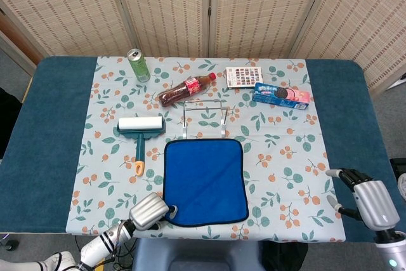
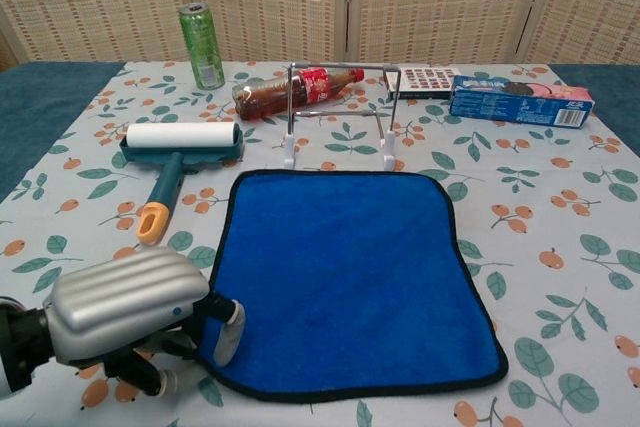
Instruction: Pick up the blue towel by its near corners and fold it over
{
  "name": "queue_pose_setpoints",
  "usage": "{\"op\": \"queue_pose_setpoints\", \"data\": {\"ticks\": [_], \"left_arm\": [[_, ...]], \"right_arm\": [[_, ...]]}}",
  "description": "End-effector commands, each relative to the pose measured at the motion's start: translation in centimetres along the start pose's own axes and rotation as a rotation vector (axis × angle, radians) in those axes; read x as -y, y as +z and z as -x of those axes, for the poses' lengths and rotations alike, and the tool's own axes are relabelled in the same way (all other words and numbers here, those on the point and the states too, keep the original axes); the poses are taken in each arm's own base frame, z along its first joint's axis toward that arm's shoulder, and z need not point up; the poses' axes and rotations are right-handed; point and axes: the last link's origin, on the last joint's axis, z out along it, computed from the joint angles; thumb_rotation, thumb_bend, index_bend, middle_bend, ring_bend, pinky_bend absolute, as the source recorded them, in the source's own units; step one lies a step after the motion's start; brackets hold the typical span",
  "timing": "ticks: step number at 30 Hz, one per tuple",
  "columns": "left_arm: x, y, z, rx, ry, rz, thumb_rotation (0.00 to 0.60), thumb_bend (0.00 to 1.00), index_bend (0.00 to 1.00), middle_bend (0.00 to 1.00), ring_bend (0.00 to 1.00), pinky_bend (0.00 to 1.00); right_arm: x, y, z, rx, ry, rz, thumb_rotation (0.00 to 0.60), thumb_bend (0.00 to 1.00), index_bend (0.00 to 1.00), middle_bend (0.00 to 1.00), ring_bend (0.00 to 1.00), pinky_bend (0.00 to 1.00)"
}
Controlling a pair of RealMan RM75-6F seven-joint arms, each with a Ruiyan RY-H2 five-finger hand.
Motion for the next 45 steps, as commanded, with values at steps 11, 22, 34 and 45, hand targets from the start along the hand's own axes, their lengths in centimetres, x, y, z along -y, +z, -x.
{"op": "queue_pose_setpoints", "data": {"ticks": [11, 22, 34, 45], "left_arm": [[-0.4, -0.3, -0.7, -0.047, -0.025, 0.006, 0.6, 0.44, 0.6, 1.0, 0.97, 1.0], [-0.5, -0.5, -0.6, -0.049, -0.033, 0.009, 0.6, 0.44, 0.6, 1.0, 0.97, 1.0], [-0.5, -0.8, -0.4, -0.046, -0.04, 0.003, 0.6, 0.44, 0.59, 1.0, 0.97, 1.0], [-0.6, -1.1, -0.2, -0.045, -0.046, 0.006, 0.6, 0.44, 0.59, 1.0, 0.98, 1.0]], "right_arm": [[6.8, 3.6, 3.6, 0.158, -0.056, -0.365, 0.6, 0.25, 0.32, 0.45, 0.42, 0.56], [11.0, 6.5, 8.0, 0.235, -0.153, -0.555, 0.6, 0.23, 0.37, 0.75, 0.79, 1.0], [12.1, 7.2, 11.6, 0.267, -0.164, -0.598, 0.6, 0.17, 0.44, 0.81, 0.84, 1.0], [12.2, 7.3, 13.7, 0.326, -0.193, -0.593, 0.6, 0.16, 0.44, 0.81, 0.84, 1.0]]}}
